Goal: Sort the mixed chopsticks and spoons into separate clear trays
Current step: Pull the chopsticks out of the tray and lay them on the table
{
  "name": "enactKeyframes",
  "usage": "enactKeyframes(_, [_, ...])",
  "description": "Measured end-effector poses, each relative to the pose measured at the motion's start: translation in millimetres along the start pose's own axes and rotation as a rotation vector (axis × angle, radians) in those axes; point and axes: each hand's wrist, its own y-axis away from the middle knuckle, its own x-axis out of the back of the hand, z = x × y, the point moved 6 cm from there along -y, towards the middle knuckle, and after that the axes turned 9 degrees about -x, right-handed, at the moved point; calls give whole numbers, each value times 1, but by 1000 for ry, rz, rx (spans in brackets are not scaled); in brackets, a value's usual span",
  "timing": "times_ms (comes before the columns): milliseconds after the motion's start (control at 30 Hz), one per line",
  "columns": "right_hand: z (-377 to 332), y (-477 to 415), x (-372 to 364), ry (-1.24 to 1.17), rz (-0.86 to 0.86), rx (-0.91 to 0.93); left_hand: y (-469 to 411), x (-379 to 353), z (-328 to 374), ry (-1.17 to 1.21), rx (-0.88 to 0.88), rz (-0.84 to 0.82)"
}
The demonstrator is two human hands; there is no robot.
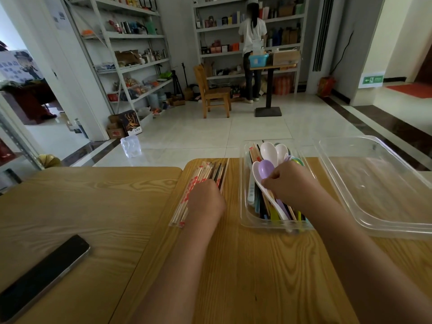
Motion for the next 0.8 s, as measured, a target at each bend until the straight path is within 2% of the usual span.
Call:
enactKeyframes(133, [-5, 7, -12, 190, -60, 14, -3, 16, 3, 83, -5, 67])
enactKeyframes(267, [-3, 9, -24, 267, -153, -72, -5, 34, 7, 194, -17, 127])
enactKeyframes(333, [1, 12, -24, 302, -116, -97, -4, 40, 9, 235, -25, 155])
enactKeyframes(467, [-3, 20, -16, 383, 27, -12, -4, 43, 9, 256, -26, 161])
enactKeyframes(633, [-12, 28, -26, 471, 19, 56, -2, 45, 10, 272, -17, 132])
enactKeyframes(800, [-8, 26, -30, 421, 18, 40, -1, 47, 15, 315, -29, 124])
